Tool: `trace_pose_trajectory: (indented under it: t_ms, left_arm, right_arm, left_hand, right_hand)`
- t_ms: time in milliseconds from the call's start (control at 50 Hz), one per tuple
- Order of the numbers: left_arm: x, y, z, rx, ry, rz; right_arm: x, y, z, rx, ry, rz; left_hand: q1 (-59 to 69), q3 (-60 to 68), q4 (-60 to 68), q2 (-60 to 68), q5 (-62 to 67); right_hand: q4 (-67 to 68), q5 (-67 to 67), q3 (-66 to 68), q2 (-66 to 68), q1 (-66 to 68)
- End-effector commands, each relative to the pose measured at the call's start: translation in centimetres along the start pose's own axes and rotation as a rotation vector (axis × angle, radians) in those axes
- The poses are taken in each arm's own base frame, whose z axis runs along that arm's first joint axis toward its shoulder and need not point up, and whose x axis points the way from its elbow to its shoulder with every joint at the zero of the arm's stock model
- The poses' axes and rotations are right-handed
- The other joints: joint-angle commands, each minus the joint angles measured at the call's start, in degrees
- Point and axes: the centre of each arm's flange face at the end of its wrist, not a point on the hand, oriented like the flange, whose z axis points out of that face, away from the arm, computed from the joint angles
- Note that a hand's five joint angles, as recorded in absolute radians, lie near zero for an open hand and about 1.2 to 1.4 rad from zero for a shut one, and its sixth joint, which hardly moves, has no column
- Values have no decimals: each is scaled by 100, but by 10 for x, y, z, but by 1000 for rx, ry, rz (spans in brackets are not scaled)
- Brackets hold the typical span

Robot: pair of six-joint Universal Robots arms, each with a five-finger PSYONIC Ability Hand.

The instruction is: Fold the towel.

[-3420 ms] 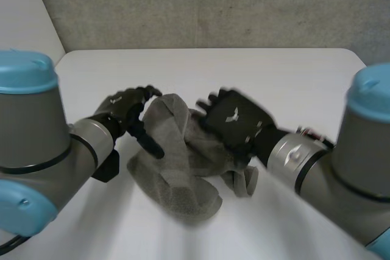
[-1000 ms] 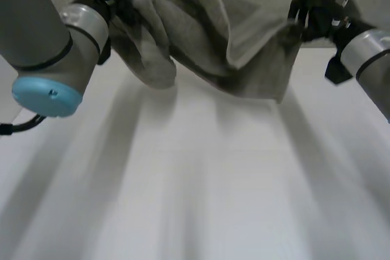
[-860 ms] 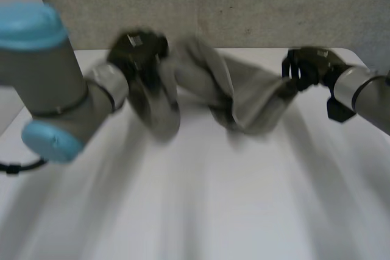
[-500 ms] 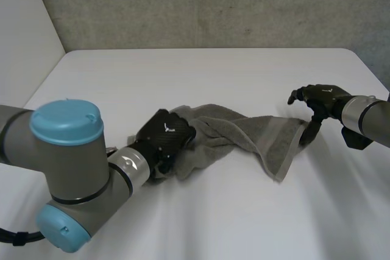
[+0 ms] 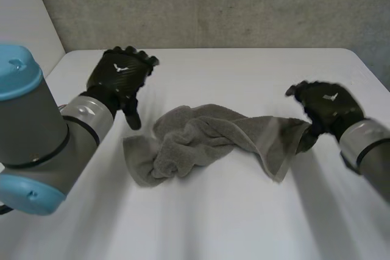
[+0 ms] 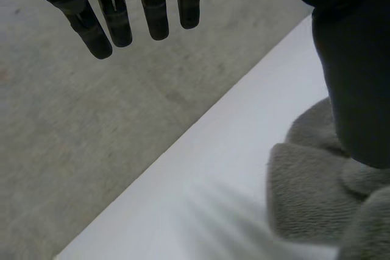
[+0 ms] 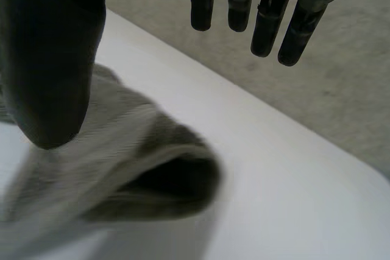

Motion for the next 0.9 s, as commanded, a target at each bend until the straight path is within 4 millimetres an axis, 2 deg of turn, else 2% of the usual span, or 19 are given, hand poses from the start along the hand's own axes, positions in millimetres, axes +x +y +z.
trace_pose_trajectory:
  t_ms: [20, 40, 80, 180, 300, 520, 560, 580, 600, 620, 640, 660, 680, 700, 720, 740, 760, 800, 900]
  left_arm:
    - [-1, 25, 15, -129, 3, -79]
    - [-1, 25, 15, -129, 3, -79]
    - [0, 30, 15, -165, 15, -87]
    - [6, 43, 8, -272, 57, -96]
    - [7, 44, 4, -288, 64, -101]
    - [11, 53, 4, -316, 75, -105]
    - [14, 58, 5, -330, 81, -105]
    - [17, 63, 6, -344, 89, -104]
    - [19, 67, 7, -358, 92, -105]
    - [19, 67, 7, -358, 92, -105]
    - [20, 70, 8, -362, 93, -105]
    - [21, 71, 8, -364, 96, -105]
    - [21, 71, 8, -364, 96, -105]
    - [21, 71, 9, -360, 96, -105]
    - [21, 70, 9, -357, 95, -107]
    - [21, 70, 9, -357, 95, -107]
    - [21, 69, 10, -353, 95, -106]
    - [20, 67, 10, -346, 94, -107]
    - [16, 57, 10, -317, 83, -106]
  right_arm:
    - [-39, 35, 0, -69, -93, 70]
    - [-39, 35, 0, -69, -93, 70]
    - [-43, 47, 8, -107, -104, 91]
    - [-44, 56, 21, -137, -95, 136]
    - [-47, 71, 36, -178, -82, 166]
    - [-53, 79, 48, -190, -69, 173]
    - [-53, 80, 54, -189, -59, 176]
    - [-53, 80, 54, -189, -59, 176]
    - [-52, 81, 57, -183, -52, 176]
    - [-50, 80, 60, -169, -44, 176]
    - [-50, 80, 60, -169, -44, 176]
    - [-49, 79, 62, -156, -35, 177]
    - [-49, 79, 62, -156, -35, 177]
    - [-46, 78, 63, -147, -21, 177]
    - [-44, 77, 65, -139, -10, 177]
    - [-44, 77, 65, -139, -9, 177]
    - [-42, 75, 66, -135, 0, 177]
    - [-42, 74, 67, -134, 8, 176]
    - [-37, 62, 67, -102, 22, 174]
  left_hand:
    - [-271, -166, -294, -250, -1031]
    - [-271, -166, -294, -250, -1030]
    - [-271, -166, -294, -250, -1030]
    - [-238, -132, -260, -217, -997]
    - [-238, -132, -260, -217, -997]
    - [603, 709, 581, 625, -156]
    - [839, 944, 817, 860, 80]
    - [1172, 1277, 1150, 1193, 413]
    - [1692, 1797, 1669, 1713, 932]
    - [1697, 1802, 1674, 1718, 938]
    - [2563, 2668, 2540, 2584, 1804]
    - [3721, 3826, 3698, 3742, 2961]
    - [3732, 3837, 3710, 3753, 2973]
    - [4648, 4753, 4626, 4669, 3889]
    - [5307, 5412, 5284, 5328, 4548]
    - [5313, 5419, 5291, 5334, 4554]
    - [5946, 6051, 5924, 5967, 5187]
    - [6383, 6489, 6361, 6404, 5624]
    - [6388, 6493, 6365, 6409, 5628]
  right_hand:
    - [-212, -56, -194, -231, -160]
    - [-212, -56, -194, -231, -160]
    - [-179, -23, -161, -197, -126]
    - [-28, 128, -10, -46, 25]
    - [476, 632, 494, 458, 529]
    - [1554, 1710, 1572, 1536, 1607]
    - [2474, 2630, 2492, 2456, 2527]
    - [2479, 2635, 2497, 2461, 2532]
    - [3262, 3418, 3280, 3243, 3314]
    - [4269, 4425, 4287, 4251, 4321]
    - [4279, 4435, 4297, 4261, 4332]
    - [5361, 5518, 5380, 5343, 5414]
    - [5372, 5529, 5391, 5354, 5425]
    - [6399, 6555, 6417, 6381, 6451]
    - [6409, 6566, 6428, 6391, 6462]
    - [6409, 6566, 6428, 6391, 6462]
    - [6409, 6566, 6428, 6391, 6462]
    - [6409, 6566, 6428, 6391, 6462]
    - [6409, 6566, 6428, 6391, 6462]
